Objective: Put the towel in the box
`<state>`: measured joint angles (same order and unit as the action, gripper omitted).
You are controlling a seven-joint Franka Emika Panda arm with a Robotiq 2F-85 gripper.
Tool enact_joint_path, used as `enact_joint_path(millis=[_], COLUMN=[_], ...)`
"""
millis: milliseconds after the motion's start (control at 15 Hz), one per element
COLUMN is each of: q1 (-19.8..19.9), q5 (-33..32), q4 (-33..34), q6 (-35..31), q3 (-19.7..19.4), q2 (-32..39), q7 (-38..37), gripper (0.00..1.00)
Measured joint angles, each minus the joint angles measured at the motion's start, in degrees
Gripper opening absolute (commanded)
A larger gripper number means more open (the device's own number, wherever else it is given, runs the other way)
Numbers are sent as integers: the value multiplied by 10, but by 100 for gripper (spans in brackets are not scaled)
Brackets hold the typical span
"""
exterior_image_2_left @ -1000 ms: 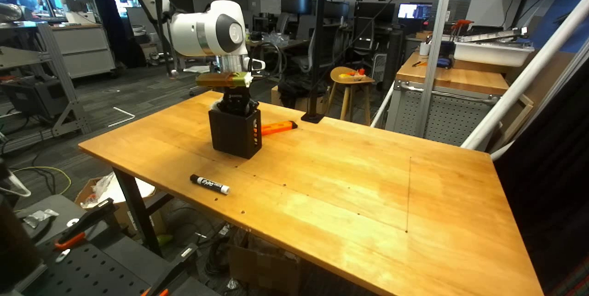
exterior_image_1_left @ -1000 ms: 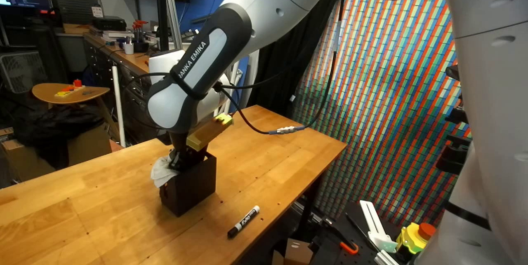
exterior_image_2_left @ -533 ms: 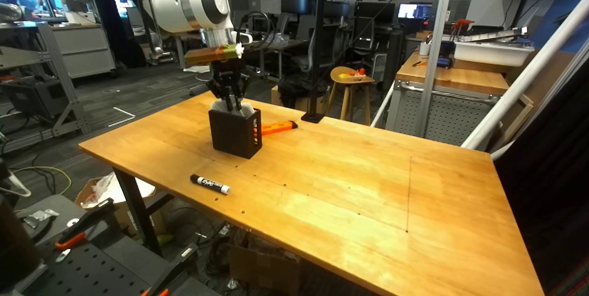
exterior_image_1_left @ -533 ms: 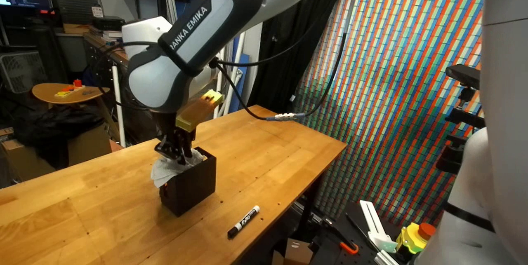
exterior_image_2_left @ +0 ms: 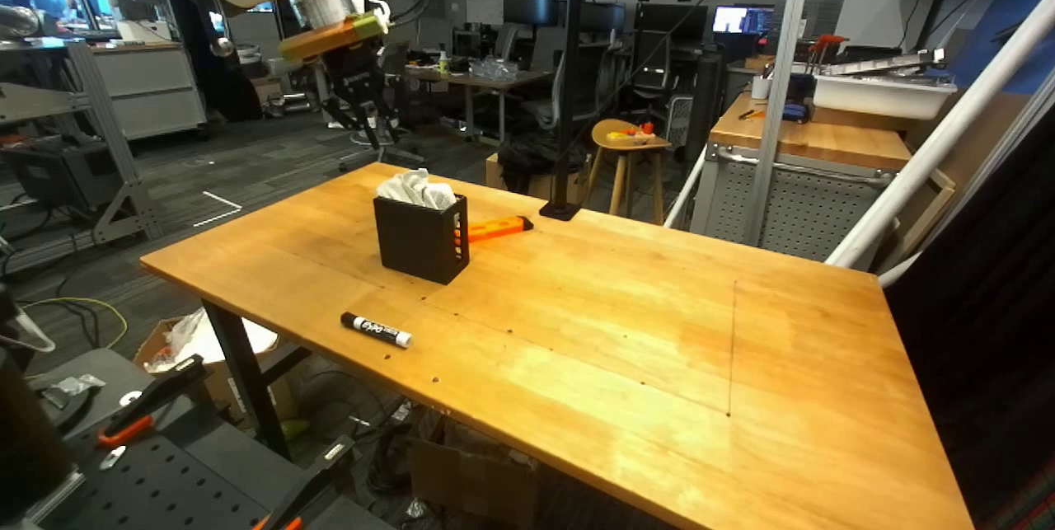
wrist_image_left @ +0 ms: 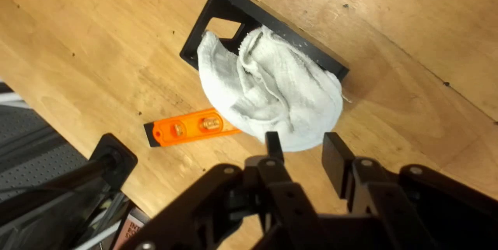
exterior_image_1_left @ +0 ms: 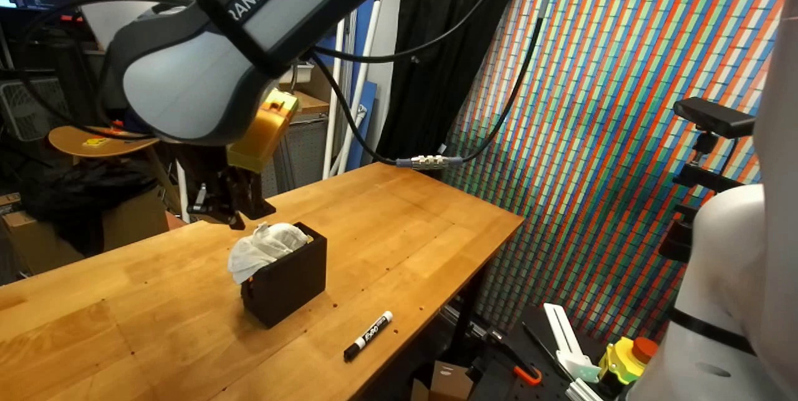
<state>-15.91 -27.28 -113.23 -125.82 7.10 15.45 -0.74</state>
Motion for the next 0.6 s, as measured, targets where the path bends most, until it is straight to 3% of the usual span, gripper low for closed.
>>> enact_joint_path(millis=[133, 200, 467, 600], q1=[-13, -19, -37, -42], q5=[-24, -34, -66, -84], q4=[1, 2, 2, 3], q6=[7, 8, 9, 9], q3=[15, 22, 40, 45], q2=[1, 3, 18, 30], q7=[11, 17, 52, 73], gripper=[49, 55, 54, 65])
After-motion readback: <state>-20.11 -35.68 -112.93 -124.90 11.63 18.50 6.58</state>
